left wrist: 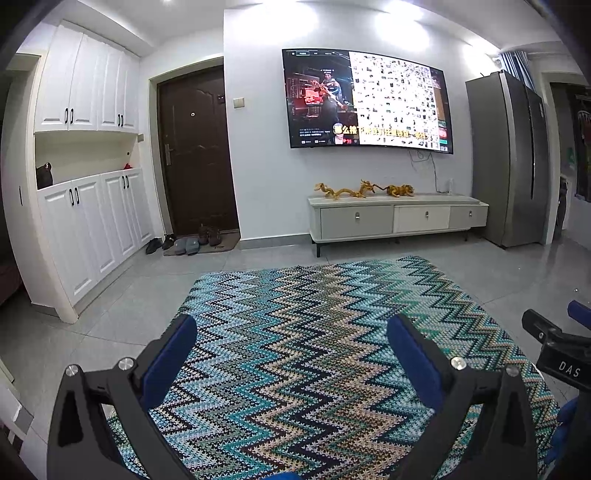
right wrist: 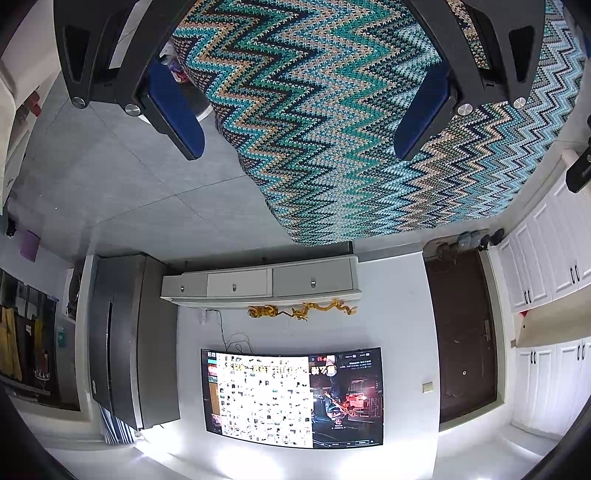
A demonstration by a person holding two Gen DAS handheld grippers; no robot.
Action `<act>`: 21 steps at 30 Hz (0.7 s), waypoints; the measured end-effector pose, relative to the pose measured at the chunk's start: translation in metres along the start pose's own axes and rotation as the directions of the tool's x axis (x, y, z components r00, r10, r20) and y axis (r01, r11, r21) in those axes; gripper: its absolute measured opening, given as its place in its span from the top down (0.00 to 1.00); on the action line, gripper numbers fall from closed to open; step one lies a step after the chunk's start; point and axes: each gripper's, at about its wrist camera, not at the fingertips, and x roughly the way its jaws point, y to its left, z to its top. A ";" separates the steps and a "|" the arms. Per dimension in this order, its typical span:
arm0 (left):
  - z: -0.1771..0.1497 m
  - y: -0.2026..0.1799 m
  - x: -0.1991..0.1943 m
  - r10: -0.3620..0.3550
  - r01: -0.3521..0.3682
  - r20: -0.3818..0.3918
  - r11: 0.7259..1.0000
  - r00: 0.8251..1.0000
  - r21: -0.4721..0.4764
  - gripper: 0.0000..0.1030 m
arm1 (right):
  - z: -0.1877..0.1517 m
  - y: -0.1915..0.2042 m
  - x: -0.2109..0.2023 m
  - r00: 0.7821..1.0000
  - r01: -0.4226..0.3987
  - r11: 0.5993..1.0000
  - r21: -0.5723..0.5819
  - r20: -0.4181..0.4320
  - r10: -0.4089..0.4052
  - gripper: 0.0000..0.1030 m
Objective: Collect trash
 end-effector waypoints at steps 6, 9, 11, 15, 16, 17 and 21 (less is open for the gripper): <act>-0.004 0.001 0.005 -0.002 0.002 -0.015 1.000 1.000 0.005 0.00 | -0.002 0.000 0.002 1.000 0.005 1.000 -0.003 -0.009 -0.005 0.00; -0.005 0.002 0.006 -0.004 0.004 -0.021 1.000 1.000 0.003 0.00 | -0.002 0.001 0.003 1.000 0.006 1.000 -0.006 -0.013 -0.006 0.00; -0.006 0.002 0.006 -0.004 0.004 -0.023 1.000 1.000 0.002 0.00 | -0.002 0.002 0.003 1.000 0.006 1.000 -0.008 -0.015 -0.006 0.00; -0.007 0.003 0.008 -0.002 0.002 -0.027 1.000 1.000 -0.004 0.00 | -0.002 0.002 0.003 1.000 0.006 1.000 -0.007 -0.013 -0.006 0.00; -0.007 0.003 0.008 -0.003 0.003 -0.029 1.000 1.000 -0.005 0.00 | -0.002 0.002 0.004 1.000 0.007 1.000 -0.008 -0.011 -0.007 0.00; -0.008 0.003 0.009 -0.006 0.005 -0.031 1.000 1.000 -0.006 0.00 | -0.002 0.002 0.004 1.000 0.009 1.000 -0.009 -0.011 -0.009 0.00; -0.009 0.001 0.011 -0.011 0.011 -0.040 1.000 0.999 -0.002 0.00 | -0.004 0.002 0.006 1.000 0.013 1.000 -0.007 -0.015 -0.013 0.00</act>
